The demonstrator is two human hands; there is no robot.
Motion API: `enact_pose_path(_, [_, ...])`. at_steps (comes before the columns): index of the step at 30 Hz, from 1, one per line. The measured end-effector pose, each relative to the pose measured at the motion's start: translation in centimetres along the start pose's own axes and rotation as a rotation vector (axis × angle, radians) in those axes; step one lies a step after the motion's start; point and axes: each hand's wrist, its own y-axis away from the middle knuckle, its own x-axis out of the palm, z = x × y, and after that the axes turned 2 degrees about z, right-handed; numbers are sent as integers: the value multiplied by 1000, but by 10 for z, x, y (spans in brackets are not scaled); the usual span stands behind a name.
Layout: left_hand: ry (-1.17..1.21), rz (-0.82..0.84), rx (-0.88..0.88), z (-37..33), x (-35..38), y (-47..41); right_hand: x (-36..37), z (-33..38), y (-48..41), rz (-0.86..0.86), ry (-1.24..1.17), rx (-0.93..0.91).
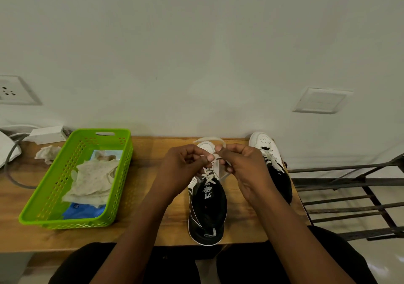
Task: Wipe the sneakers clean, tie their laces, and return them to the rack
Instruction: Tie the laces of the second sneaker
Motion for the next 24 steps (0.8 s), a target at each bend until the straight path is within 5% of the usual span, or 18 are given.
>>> enact_pose_path(4, [-173,-24,98,4,0,-1,-8,2,-2,-66,319,-83])
enact_pose_path(10, [-49,-47,91,3,-1,-1,-18,11,-2,388,677,-96])
enact_pose_path(12, [-20,-21,93,0,2,1,-22,6,-4,441,893,-242])
enact_pose_path(14, [-1,-17,81,-1,4,2,-24,-2,-5,402,1071,-421])
enact_pose_path(20, [36,-23,35,-1,3,5,-19,8,6,198,848,-509])
enact_pose_path(24, [-578,-247,-52,20,-28,12,-68,5,-9,-155,1160,-238])
